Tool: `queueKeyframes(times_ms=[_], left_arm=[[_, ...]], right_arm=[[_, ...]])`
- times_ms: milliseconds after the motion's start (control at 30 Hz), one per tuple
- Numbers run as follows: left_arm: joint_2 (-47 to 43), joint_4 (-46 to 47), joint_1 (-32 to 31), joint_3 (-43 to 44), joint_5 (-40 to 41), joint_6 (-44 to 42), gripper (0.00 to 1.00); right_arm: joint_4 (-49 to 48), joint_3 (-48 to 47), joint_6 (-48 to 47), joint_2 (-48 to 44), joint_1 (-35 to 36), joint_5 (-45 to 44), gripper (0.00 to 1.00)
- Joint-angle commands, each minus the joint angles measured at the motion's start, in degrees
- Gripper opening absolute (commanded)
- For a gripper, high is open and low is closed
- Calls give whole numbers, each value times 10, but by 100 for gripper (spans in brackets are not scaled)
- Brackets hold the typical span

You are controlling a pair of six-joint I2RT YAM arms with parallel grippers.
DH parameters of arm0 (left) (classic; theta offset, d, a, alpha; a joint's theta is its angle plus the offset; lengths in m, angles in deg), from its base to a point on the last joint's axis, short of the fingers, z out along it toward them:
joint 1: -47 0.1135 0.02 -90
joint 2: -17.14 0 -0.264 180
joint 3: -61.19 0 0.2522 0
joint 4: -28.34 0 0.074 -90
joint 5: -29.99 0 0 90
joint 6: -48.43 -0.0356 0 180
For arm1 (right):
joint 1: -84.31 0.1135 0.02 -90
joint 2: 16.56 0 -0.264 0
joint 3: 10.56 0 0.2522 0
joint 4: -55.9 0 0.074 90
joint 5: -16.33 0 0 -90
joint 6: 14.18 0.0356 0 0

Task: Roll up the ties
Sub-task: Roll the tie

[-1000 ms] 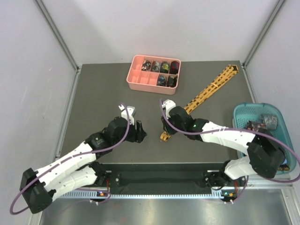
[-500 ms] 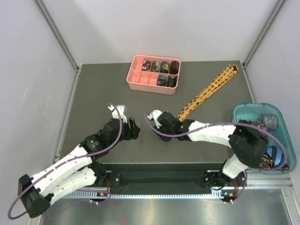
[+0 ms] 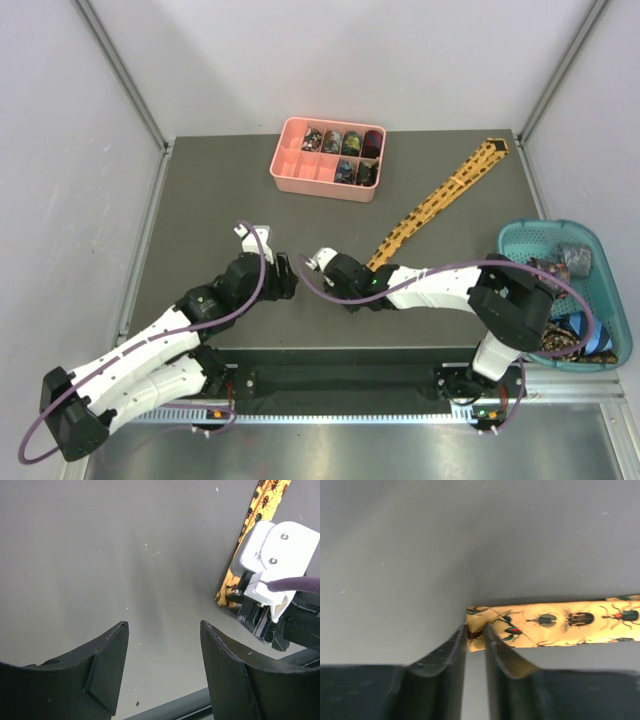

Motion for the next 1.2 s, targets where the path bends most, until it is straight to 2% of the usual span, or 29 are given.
queueKeyframes(times_ms=[0,100,300,433,600,633,833,1100,1167], left_arm=[[4,11,1,8,4,-9,64],[5,11,1,7,5,-13,64],[13,37,2,-10,0,-15,64],[17,97,1,-41,-48,-37,64],[27,189,1,-87,-95,-49,65],[26,202,1,-94,-100,-50,65],[41,296,1,-131,-134,-71,66],[95,327,1,-120,-163,-138,64],[111,346,0,-115,-192,-165,66]], right_arm=[[-7,-3,17,26,20,-12,17],[-6,-3,25,20,23,-18,0],[-31,-7,36,-19,25,-4,0],[-41,-20,48,-46,23,17,0],[-75,-18,83,-73,-1,90,0],[-82,-16,88,-73,-6,125,0],[-106,-15,133,-61,-39,209,0],[-116,-3,151,-49,-111,295,0],[-113,-1,151,-45,-125,304,0]])
